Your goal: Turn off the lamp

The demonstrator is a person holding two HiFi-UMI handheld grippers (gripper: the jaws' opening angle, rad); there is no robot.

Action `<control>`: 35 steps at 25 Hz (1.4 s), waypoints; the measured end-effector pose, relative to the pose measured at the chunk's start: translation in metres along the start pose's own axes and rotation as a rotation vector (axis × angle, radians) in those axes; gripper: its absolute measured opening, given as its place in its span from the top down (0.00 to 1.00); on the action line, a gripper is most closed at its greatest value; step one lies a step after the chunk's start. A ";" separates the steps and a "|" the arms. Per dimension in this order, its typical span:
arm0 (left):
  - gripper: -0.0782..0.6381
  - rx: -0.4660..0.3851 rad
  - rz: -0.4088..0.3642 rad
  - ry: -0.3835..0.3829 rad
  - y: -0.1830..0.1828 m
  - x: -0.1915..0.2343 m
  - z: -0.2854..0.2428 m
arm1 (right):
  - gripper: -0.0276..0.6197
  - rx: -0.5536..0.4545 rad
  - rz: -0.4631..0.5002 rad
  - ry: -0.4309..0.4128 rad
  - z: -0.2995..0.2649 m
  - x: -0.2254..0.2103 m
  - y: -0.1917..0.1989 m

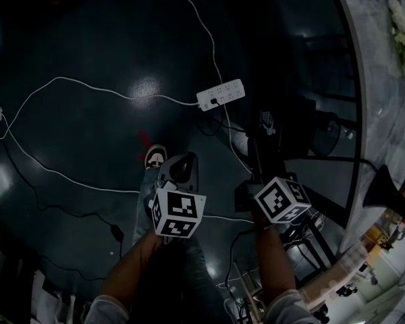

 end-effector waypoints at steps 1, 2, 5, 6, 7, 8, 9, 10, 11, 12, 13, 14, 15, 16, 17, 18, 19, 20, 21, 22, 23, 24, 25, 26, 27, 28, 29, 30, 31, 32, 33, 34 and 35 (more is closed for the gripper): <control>0.88 -0.001 -0.001 -0.001 0.000 0.000 0.000 | 0.83 0.002 -0.003 -0.002 -0.001 0.000 0.000; 0.88 -0.002 -0.001 -0.002 -0.001 0.001 0.000 | 0.83 0.005 -0.008 -0.006 -0.001 0.000 0.000; 0.88 -0.003 0.000 -0.003 -0.002 0.003 0.000 | 0.83 0.013 -0.031 -0.016 -0.004 0.000 0.002; 0.88 -0.003 0.000 -0.003 -0.002 0.003 0.000 | 0.83 0.014 -0.033 -0.018 -0.004 0.000 0.002; 0.88 -0.003 0.001 -0.004 -0.002 0.003 0.001 | 0.83 0.014 -0.033 -0.019 -0.004 0.001 0.003; 0.88 -0.002 0.001 -0.004 -0.001 0.003 0.001 | 0.83 0.014 -0.031 -0.020 -0.004 0.001 0.003; 0.88 -0.001 0.002 -0.005 -0.001 0.004 0.001 | 0.83 0.014 -0.030 -0.021 -0.003 0.001 0.003; 0.88 -0.001 0.001 -0.005 0.000 0.004 0.001 | 0.83 0.012 -0.030 -0.020 -0.003 0.001 0.004; 0.88 0.000 0.000 -0.006 0.000 0.004 0.001 | 0.83 0.009 -0.030 -0.021 -0.003 0.001 0.004; 0.88 0.001 0.000 -0.006 0.001 0.004 0.001 | 0.83 0.007 -0.030 -0.023 -0.002 0.001 0.005; 0.88 0.002 0.000 -0.006 0.002 0.004 0.001 | 0.83 0.006 -0.030 -0.027 -0.002 0.001 0.005; 0.88 0.003 0.000 -0.005 0.003 0.004 0.001 | 0.83 0.006 -0.032 -0.032 -0.002 0.002 0.006; 0.88 0.004 0.000 -0.004 0.003 0.003 0.001 | 0.83 0.007 -0.035 -0.037 -0.001 0.003 0.007; 0.88 0.004 0.000 -0.004 0.004 0.003 0.001 | 0.82 0.008 -0.037 -0.040 -0.001 0.003 0.008; 0.88 0.005 -0.001 -0.003 0.004 0.003 0.001 | 0.82 0.007 -0.037 -0.040 0.000 0.004 0.009; 0.88 0.005 -0.002 -0.003 0.004 0.002 0.002 | 0.82 0.006 -0.037 -0.038 0.001 0.004 0.009; 0.88 0.005 -0.004 -0.003 0.004 0.002 0.002 | 0.82 0.005 -0.036 -0.037 0.002 0.004 0.010; 0.88 0.004 -0.005 -0.003 0.004 0.002 0.002 | 0.82 0.005 -0.037 -0.036 0.003 0.004 0.011; 0.88 0.004 -0.006 -0.003 0.004 0.002 0.002 | 0.82 0.004 -0.037 -0.034 0.004 0.003 0.012; 0.88 0.003 -0.006 -0.003 0.004 0.002 0.002 | 0.82 0.005 -0.036 -0.027 0.005 0.004 0.012; 0.88 0.003 -0.006 -0.003 0.005 0.001 0.002 | 0.82 0.009 -0.033 -0.013 0.007 0.004 0.012; 0.88 0.003 -0.007 -0.003 0.005 0.001 0.003 | 0.82 0.016 -0.030 0.006 0.009 0.005 0.011; 0.88 0.003 -0.007 -0.003 0.005 0.001 0.003 | 0.82 0.021 -0.029 0.017 0.011 0.005 0.012; 0.88 0.003 -0.007 -0.004 0.005 0.000 0.003 | 0.82 0.019 -0.030 0.015 0.011 0.004 0.014; 0.88 0.003 -0.007 -0.004 0.006 0.000 0.002 | 0.82 0.013 -0.032 0.010 0.012 0.001 0.016; 0.88 0.003 -0.008 -0.005 0.007 -0.001 0.002 | 0.82 0.011 -0.038 0.008 0.012 -0.001 0.018; 0.88 0.004 -0.008 -0.005 0.008 -0.002 0.002 | 0.82 0.013 -0.051 0.007 0.012 -0.003 0.022; 0.88 0.005 -0.009 -0.006 0.009 -0.003 0.002 | 0.83 0.017 -0.064 0.008 0.013 -0.006 0.026; 0.88 0.007 -0.010 -0.005 0.010 -0.004 0.002 | 0.84 0.021 -0.072 0.011 0.014 -0.007 0.029; 0.88 0.008 -0.011 -0.005 0.011 -0.005 0.002 | 0.86 0.025 -0.075 0.016 0.015 -0.008 0.031; 0.88 0.008 -0.013 -0.005 0.012 -0.006 0.002 | 0.87 0.030 -0.077 0.020 0.016 -0.008 0.033; 0.88 0.009 -0.014 -0.004 0.013 -0.007 0.002 | 0.88 0.034 -0.077 0.024 0.017 -0.008 0.035; 0.88 0.009 -0.015 -0.004 0.014 -0.007 0.003 | 0.89 0.037 -0.078 0.030 0.018 -0.009 0.037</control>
Point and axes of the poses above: the fingertips, and each gripper's own axes: z backward along the fingers, x to its left, y out of its underside, the point moved 7 cm from there along z, backward along the fingers, and after that the axes turned 3 degrees about -y, right-handed, at the moved point
